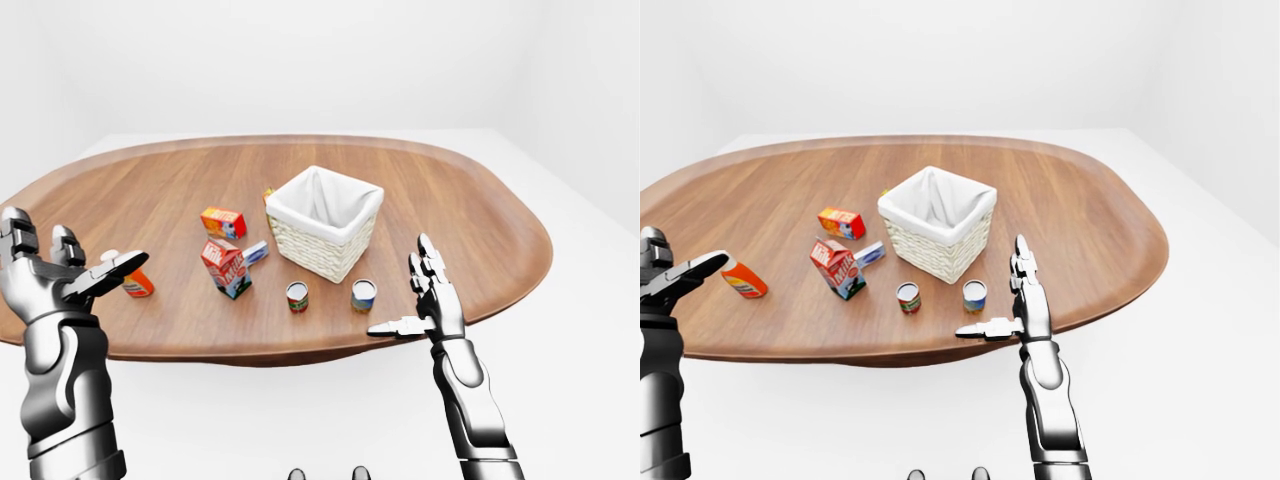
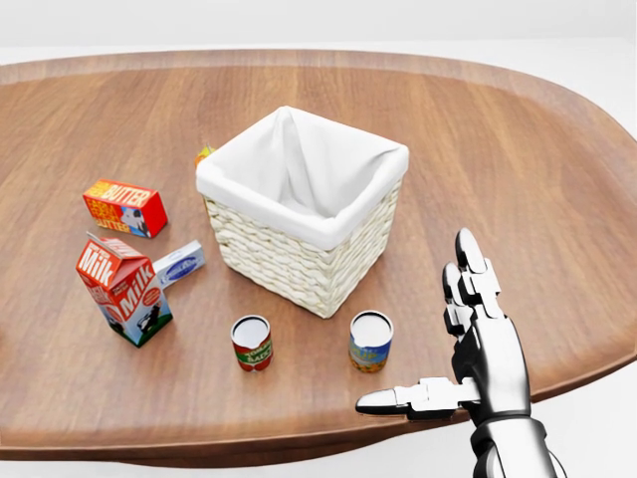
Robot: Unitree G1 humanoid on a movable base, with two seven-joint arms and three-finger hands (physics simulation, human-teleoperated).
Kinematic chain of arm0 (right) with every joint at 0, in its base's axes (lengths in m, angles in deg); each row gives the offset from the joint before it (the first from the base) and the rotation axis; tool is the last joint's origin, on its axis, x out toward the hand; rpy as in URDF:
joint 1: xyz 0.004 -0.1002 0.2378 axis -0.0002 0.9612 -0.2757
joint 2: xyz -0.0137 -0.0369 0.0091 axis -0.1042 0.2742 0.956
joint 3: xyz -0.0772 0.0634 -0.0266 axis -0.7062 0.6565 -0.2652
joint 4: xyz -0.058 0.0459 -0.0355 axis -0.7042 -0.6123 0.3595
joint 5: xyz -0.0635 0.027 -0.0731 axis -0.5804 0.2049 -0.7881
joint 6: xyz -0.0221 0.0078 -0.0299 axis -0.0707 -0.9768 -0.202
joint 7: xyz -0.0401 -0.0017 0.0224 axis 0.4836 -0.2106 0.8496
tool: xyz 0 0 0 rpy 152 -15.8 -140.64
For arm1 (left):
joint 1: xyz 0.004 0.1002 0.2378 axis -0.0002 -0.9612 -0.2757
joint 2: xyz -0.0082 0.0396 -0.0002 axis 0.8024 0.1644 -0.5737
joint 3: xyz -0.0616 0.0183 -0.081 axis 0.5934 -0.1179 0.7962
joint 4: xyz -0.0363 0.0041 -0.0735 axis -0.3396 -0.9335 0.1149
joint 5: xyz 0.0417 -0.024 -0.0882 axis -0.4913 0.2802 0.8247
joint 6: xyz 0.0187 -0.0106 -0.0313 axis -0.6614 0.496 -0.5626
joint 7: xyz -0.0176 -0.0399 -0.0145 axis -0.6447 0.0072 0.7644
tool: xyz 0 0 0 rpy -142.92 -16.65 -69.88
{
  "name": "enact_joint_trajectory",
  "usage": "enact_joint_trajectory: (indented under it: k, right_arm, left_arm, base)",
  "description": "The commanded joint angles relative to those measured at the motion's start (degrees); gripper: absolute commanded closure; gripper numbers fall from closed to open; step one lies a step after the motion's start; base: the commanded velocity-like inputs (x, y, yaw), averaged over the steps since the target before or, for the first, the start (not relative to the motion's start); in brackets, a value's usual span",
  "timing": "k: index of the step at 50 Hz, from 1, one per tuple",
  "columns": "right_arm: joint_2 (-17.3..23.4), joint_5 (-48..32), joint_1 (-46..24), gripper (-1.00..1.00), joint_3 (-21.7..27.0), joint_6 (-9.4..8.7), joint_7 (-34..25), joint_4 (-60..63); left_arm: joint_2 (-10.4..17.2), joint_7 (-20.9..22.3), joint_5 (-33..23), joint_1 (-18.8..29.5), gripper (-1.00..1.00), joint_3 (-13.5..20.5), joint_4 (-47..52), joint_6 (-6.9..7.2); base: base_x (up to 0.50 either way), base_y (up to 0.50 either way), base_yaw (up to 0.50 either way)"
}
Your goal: Pick up the alphabet soup, and put it in the basket.
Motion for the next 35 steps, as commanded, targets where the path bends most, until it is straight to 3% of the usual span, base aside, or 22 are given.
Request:
enact_joint_trajectory:
  k: [1,11,17,27,35]
  right_arm:
    - [-0.01,0.03,-0.1,-1.0,-0.04,0.15,-0.06,-0.36]
    - [-0.02,0.2,-0.17,-1.0,0.09,0.17,0.05,-0.64]
    - [-0.07,-0.05,-0.09,-1.0,0.14,-0.88,0.76,0.35]
    - [0.07,0.55,-0.36,-1.0,0.74,0.07,1.14,-0.92]
    - [0.07,0.68,-0.12,-1.0,0.92,-0.69,1.66,-0.2]
  left_arm:
    - [-0.03,-0.28,0.42,-0.65,-1.0,0.49,1.84,0.0]
    - [-0.23,-0.08,0.21,-0.59,-1.0,0.63,1.88,0.0]
    - [-0.2,-0.41,0.56,-0.64,-1.0,0.73,2.4,0.0]
    - [-0.13,-0.19,0.01,-0.17,-1.0,0.46,1.26,0.0]
    - [-0.04,0.35,-0.44,0.54,-1.0,-0.2,-1.27,0.0]
  base:
    - [0.23,0.0,0.0]
    - [0.21,0.0,0.0]
    - [0.17,0.0,0.0]
    - [0.13,0.0,0.0]
    - [0.08,0.0,0.0]
